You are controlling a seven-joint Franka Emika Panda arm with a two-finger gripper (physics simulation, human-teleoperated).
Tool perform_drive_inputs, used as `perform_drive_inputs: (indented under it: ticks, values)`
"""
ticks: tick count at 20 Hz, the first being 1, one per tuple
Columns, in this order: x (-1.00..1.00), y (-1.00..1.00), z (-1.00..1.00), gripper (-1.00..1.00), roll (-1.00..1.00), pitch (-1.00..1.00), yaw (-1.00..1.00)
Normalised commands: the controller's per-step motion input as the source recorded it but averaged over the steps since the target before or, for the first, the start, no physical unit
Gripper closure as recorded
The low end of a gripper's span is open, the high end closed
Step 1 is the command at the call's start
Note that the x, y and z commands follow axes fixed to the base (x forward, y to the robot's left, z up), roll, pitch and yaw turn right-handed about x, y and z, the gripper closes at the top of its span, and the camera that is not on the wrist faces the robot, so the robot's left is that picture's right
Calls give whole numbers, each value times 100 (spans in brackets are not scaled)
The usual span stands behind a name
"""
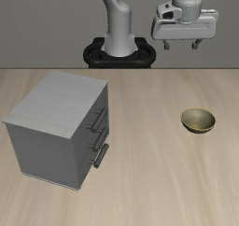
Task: Pick up the pocelain bowl on the table and place it on the white cabinet
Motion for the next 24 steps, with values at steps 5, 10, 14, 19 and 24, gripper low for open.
perform_drive_inputs:
  ticks: [5, 10, 14, 19, 24]
  values:
    - [100, 0, 0, -100, 0, 0, 0]
    - [60, 20, -20, -100, 0, 0, 0]
    - [0, 0, -100, -100, 0, 0, 0]
    - [0, 0, -100, -100, 0, 0, 0]
    - [0, 0, -100, -100, 0, 0, 0]
